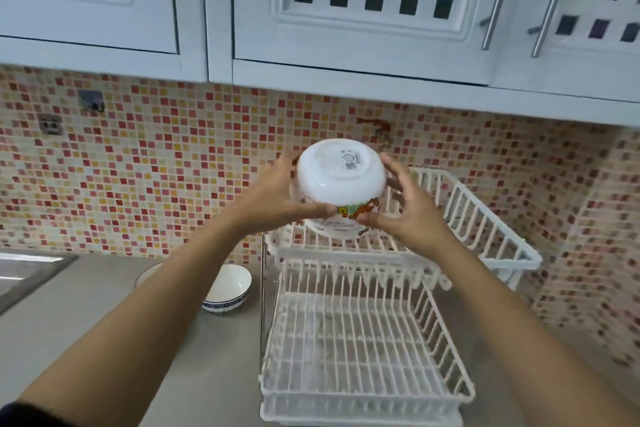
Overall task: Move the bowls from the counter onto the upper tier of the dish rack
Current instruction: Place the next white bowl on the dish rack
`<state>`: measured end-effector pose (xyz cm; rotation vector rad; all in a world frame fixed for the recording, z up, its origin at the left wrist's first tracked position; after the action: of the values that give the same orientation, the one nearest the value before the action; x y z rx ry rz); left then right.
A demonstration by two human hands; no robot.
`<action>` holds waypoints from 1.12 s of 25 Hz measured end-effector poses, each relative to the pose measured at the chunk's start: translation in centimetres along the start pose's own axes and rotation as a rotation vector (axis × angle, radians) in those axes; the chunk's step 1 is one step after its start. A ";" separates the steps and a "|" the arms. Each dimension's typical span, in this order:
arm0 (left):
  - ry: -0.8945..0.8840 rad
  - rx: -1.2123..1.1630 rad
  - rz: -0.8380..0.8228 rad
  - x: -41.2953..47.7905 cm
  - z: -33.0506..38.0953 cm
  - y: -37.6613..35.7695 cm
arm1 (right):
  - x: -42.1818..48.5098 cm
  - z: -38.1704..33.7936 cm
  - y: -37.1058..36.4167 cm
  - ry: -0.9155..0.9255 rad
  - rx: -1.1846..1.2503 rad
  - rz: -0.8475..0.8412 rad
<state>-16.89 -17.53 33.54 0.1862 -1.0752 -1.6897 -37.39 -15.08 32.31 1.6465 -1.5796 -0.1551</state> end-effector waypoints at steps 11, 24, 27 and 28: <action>0.162 0.229 -0.121 2.2 -2.0 -6.0 | 2.5 5.6 -2.3 -0.042 -0.199 -0.267; 0.202 0.210 -0.208 1.9 -1.9 -5.9 | 1.5 4.0 -1.7 -0.140 -0.185 -0.277; 0.162 0.162 -0.077 1.3 -1.3 -3.7 | 1.2 2.4 -1.1 -0.147 -0.222 -0.168; 0.152 0.159 -0.034 0.9 -1.2 -2.9 | 1.1 1.6 -1.1 -0.125 -0.221 -0.131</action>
<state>-18.58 -18.92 31.08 0.4302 -1.0967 -1.5925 -37.30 -16.95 31.06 1.5906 -1.4872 -0.4927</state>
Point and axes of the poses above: each hand's wrist, its own x-axis towards the middle knuckle, its own y-axis out of the back of the hand, z = x × y, the point moved 5 cm from there along x, towards the middle knuckle, and after that the axes turned 7 degrees about -z, right-handed, at the moved point
